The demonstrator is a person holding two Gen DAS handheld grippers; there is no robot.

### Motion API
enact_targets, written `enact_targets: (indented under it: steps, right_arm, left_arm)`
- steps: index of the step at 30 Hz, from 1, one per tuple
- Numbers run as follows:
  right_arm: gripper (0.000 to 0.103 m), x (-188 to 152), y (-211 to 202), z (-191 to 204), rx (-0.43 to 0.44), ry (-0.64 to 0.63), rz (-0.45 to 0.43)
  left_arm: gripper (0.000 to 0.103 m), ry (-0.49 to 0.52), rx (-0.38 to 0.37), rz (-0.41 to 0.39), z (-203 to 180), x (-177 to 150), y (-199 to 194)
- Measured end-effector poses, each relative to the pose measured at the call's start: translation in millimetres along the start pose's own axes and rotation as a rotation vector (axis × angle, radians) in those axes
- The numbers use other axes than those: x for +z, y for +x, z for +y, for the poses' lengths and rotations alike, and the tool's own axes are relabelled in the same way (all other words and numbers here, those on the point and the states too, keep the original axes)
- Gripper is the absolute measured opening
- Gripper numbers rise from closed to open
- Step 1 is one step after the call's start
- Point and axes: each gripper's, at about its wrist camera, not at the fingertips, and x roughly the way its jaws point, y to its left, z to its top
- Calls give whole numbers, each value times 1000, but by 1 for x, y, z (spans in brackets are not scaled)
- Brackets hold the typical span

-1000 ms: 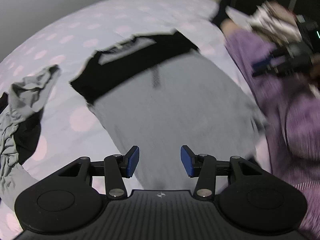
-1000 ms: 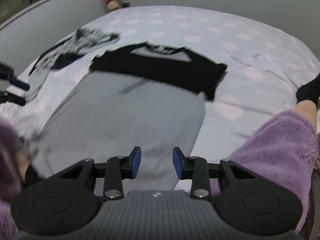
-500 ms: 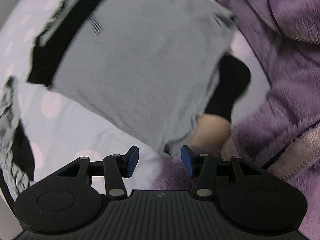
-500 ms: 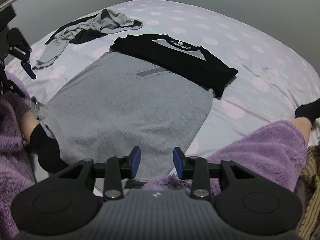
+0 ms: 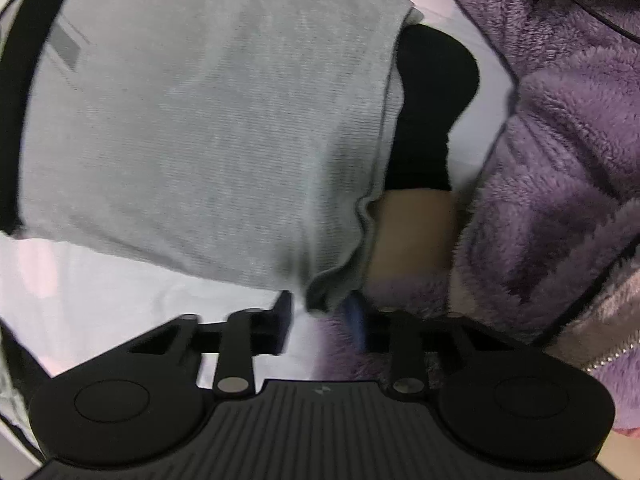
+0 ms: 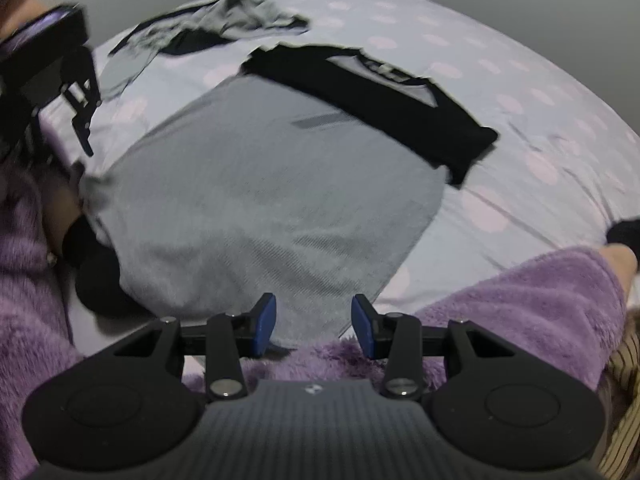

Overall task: Fold clothes
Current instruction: 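Close the left gripper on the shirt hem while the right gripper grasps the hem, then lift the hem with both grippers and fold it toward the collar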

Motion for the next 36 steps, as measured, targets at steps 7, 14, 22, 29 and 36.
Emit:
enact_targets:
  steps: [7,14,22,29,36]
  right_arm:
    - [45,11,25,26,93,-345,147]
    - [45,20,45,54,176,-736,262]
    - [45,24,68,80,333,-1045,385]
    - [8,18,66,74,358,-986,395]
    - [7,9,17,29,225,-638,154]
  left_arm:
    - [13,-62,5,-37,-3,-9,8]
    - [11,-142,38,-106,-10,-29,9]
    - [11,-232,78,-157,-18,-44,15]
    - [11,-338,110,-218,-22,-62,16]
    - [7,-491,157,-300,-19,-74,2]
